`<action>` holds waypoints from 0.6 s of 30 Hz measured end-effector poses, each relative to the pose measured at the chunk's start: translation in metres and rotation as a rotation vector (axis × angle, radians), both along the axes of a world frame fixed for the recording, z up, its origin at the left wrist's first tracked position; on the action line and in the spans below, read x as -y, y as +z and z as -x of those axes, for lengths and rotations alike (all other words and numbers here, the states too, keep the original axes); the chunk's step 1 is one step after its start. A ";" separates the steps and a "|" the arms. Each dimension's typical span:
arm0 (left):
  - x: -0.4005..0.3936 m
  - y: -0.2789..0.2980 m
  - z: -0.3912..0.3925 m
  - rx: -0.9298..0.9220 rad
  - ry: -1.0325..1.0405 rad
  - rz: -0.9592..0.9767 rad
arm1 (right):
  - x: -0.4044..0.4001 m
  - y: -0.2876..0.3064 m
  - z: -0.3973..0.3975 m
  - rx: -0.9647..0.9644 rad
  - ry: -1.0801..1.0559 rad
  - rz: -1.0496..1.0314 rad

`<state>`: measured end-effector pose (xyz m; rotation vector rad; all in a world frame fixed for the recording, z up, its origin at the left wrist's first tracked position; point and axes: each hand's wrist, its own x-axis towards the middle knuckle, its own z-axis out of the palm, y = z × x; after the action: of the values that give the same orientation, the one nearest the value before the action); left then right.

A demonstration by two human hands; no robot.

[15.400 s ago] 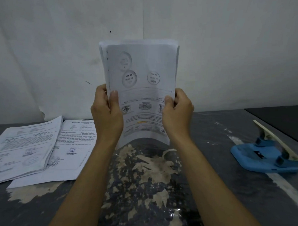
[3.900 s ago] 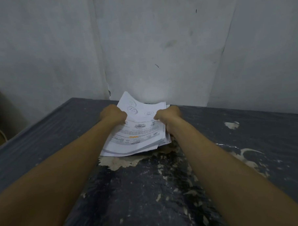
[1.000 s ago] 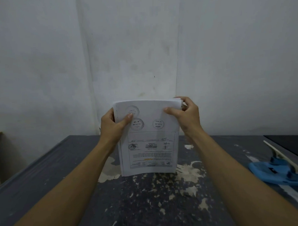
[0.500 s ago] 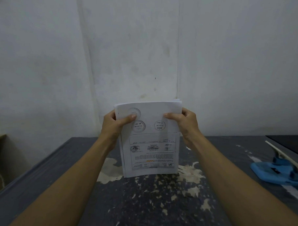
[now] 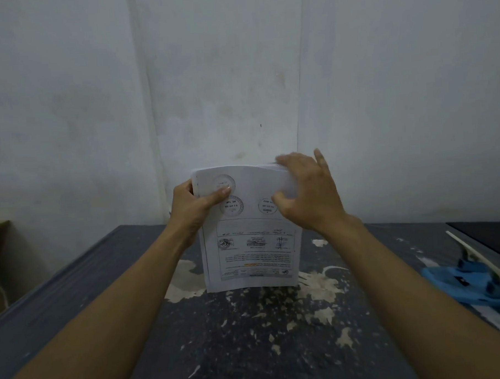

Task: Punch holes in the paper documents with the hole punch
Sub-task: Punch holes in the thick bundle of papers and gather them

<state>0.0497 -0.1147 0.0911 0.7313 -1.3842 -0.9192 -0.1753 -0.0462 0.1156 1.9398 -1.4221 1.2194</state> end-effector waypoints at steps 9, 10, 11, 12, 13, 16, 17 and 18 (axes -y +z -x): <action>0.003 -0.001 -0.003 0.021 -0.019 -0.015 | -0.002 0.020 -0.010 -0.235 -0.117 0.027; 0.003 -0.001 -0.003 0.027 -0.018 -0.017 | -0.002 0.023 -0.013 -0.266 -0.130 0.008; 0.004 -0.001 -0.004 0.033 -0.015 -0.017 | -0.003 0.025 -0.016 -0.307 -0.140 -0.046; 0.004 -0.002 -0.004 0.037 -0.011 -0.015 | -0.002 0.027 -0.021 -0.351 -0.152 -0.114; 0.004 -0.002 -0.004 0.041 -0.008 -0.012 | -0.001 0.027 -0.025 -0.391 -0.164 -0.151; 0.003 0.000 -0.003 0.058 0.005 -0.004 | 0.001 0.028 -0.043 -0.460 -0.158 -0.085; 0.003 0.001 -0.002 0.059 0.005 -0.005 | 0.002 0.027 -0.049 -0.469 -0.133 -0.083; 0.002 0.001 -0.002 0.059 0.004 -0.005 | 0.003 0.026 -0.056 -0.482 -0.099 -0.102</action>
<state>0.0518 -0.1166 0.0925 0.7699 -1.4320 -0.9039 -0.1189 -0.0497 0.1418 2.0228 -1.3184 0.5854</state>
